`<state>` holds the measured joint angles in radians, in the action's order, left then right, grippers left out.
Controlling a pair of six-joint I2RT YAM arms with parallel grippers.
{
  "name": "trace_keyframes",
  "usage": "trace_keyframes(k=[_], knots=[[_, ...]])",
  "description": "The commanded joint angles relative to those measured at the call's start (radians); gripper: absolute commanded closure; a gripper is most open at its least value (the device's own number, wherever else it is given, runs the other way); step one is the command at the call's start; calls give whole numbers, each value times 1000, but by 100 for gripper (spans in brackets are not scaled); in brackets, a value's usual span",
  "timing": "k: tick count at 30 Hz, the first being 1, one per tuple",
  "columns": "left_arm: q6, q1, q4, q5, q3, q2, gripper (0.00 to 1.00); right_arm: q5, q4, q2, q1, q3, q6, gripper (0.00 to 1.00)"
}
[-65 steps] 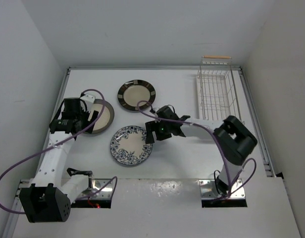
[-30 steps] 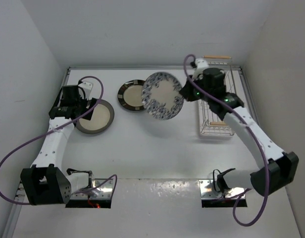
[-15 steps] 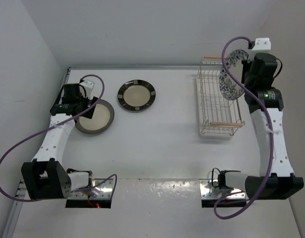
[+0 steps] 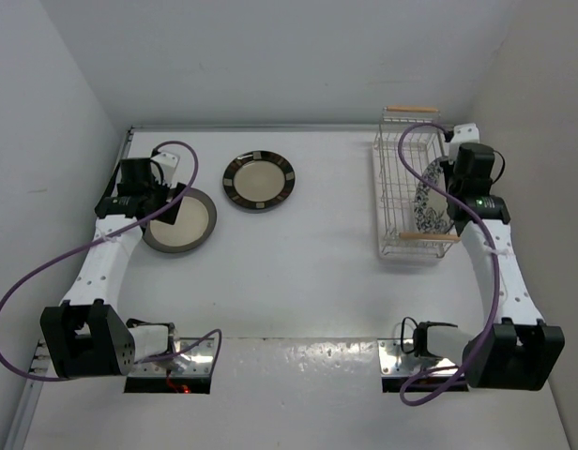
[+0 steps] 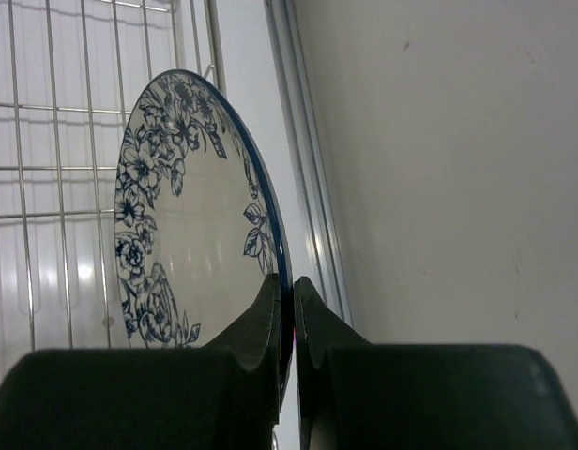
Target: Load the plates into the dish rack
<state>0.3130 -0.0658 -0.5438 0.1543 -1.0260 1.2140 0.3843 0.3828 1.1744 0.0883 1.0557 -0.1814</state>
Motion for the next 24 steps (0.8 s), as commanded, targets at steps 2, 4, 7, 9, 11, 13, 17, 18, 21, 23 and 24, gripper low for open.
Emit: trace_keyframes(k=[2, 4, 7, 9, 11, 13, 17, 18, 21, 23, 24], knots=[[5, 9, 22, -7, -22, -4, 3, 47, -275, -64, -2, -16, -85, 100], [5, 9, 22, -7, -22, -4, 3, 62, -310, -59, -21, -29, -101, 100], [5, 9, 22, -7, -22, -4, 3, 91, -351, -56, -33, -34, -127, 100], [5, 9, 22, -7, -22, -4, 3, 105, -366, -47, -39, -8, -130, 100], [5, 9, 22, -7, -22, -4, 3, 111, -370, -48, -45, 10, -135, 100], [5, 9, 22, -7, -22, -4, 3, 113, -369, -53, -56, 20, -144, 100], [5, 9, 22, -7, -22, -4, 3, 117, -354, -65, -62, 6, -151, 100], [5, 9, 22, -7, -22, -4, 3, 113, -348, -73, -62, -3, -151, 100], [5, 9, 22, -7, -22, -4, 3, 113, -332, -85, -62, -36, -132, 100], [5, 9, 22, 2, -22, -4, 3, 123, -326, -91, -62, -68, -109, 100], [5, 9, 22, 2, -13, -4, 3, 123, -323, -99, -62, -95, -98, 100]])
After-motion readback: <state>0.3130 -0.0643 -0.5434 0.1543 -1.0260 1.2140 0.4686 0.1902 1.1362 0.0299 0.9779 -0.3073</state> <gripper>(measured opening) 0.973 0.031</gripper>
